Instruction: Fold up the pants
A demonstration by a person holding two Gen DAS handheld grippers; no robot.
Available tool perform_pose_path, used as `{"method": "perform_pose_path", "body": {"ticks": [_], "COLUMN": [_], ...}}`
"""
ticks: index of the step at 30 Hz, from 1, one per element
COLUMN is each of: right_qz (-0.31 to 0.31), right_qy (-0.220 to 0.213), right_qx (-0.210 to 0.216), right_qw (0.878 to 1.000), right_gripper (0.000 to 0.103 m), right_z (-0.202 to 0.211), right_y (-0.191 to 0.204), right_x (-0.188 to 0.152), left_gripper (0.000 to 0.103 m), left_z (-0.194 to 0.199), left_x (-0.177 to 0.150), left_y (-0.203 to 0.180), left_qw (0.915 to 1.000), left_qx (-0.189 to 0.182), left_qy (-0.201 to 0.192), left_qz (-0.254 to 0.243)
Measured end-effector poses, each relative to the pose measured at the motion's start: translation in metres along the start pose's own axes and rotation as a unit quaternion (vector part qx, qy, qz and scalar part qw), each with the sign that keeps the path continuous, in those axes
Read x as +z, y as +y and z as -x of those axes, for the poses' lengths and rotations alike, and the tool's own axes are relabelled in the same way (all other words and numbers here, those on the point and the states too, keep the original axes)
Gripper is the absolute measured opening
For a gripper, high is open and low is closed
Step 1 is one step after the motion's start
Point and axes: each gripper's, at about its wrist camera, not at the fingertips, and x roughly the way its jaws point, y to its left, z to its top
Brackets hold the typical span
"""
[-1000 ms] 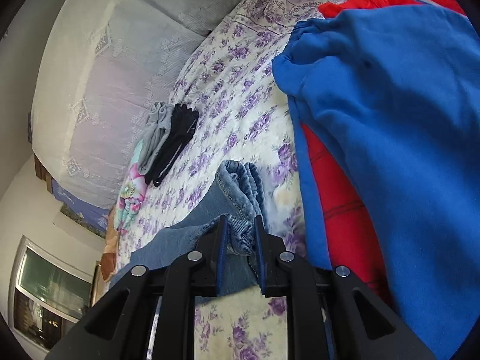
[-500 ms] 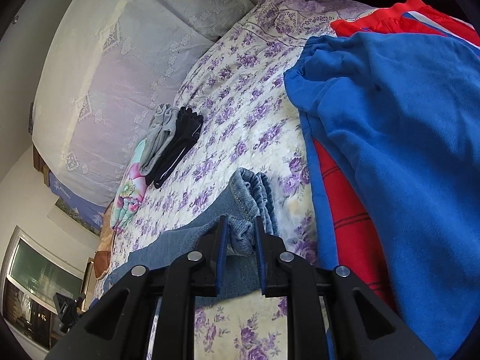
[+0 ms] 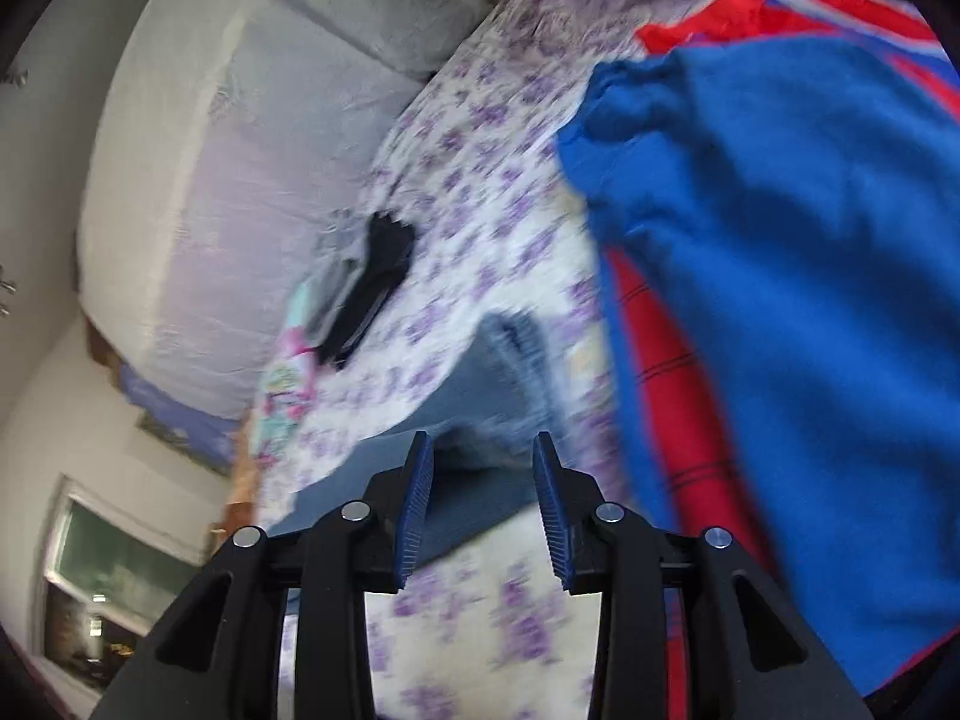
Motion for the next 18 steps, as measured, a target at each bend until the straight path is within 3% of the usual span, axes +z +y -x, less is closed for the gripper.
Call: {"method": "perform_pose_path", "body": {"ticks": [3, 5, 6, 9, 10, 11, 12, 14, 15, 17, 18], "right_qz": [-0.068, -0.128, -0.154, -0.193, -0.191, -0.185, -0.182, -0.147, -0.098, -0.023, -0.020], "right_qy": [0.031, 0.034, 0.035, 0.030, 0.023, 0.023, 0.019, 0.003, -0.007, -0.024, -0.025], "right_qx": [0.048, 0.061, 0.063, 0.051, 0.047, 0.040, 0.035, 0.022, 0.024, 0.053, 0.068], "right_qw": [0.996, 0.989, 0.985, 0.979, 0.980, 0.982, 0.983, 0.989, 0.995, 0.998, 0.997], "right_gripper": [0.038, 0.050, 0.056, 0.056, 0.044, 0.014, 0.007, 0.006, 0.006, 0.006, 0.006], "right_z": [-0.029, -0.043, -0.049, -0.063, -0.066, -0.069, -0.070, -0.067, -0.062, -0.050, -0.044], "right_y": [0.004, 0.002, 0.000, -0.002, -0.001, -0.001, -0.002, 0.011, 0.029, 0.064, 0.069], "right_x": [-0.007, -0.008, -0.008, -0.004, -0.003, -0.003, -0.002, -0.001, 0.002, 0.008, 0.009], "left_gripper": [0.017, 0.020, 0.020, 0.020, 0.020, 0.020, 0.020, 0.020, 0.020, 0.020, 0.020], "left_z": [-0.001, 0.000, 0.000, 0.001, 0.001, 0.001, 0.002, 0.002, 0.002, 0.001, 0.001], "left_x": [-0.004, -0.004, -0.003, -0.005, -0.005, -0.006, -0.005, -0.004, -0.003, -0.001, -0.001], "left_y": [-0.011, -0.013, -0.012, -0.008, -0.007, -0.005, -0.002, 0.003, 0.004, 0.003, 0.002], "left_qw": [0.9996, 0.9996, 0.9997, 0.9998, 0.9998, 0.9998, 0.9997, 0.9996, 0.9995, 0.9995, 0.9996], "left_qx": [0.018, 0.014, 0.011, 0.000, -0.004, -0.010, -0.017, -0.028, -0.031, -0.031, -0.028], "left_qy": [-0.008, -0.010, -0.009, -0.009, -0.009, -0.010, -0.010, -0.007, -0.004, 0.001, 0.002], "left_qz": [-0.022, -0.022, -0.019, -0.017, -0.017, -0.015, -0.011, -0.002, 0.001, 0.000, -0.001]}}
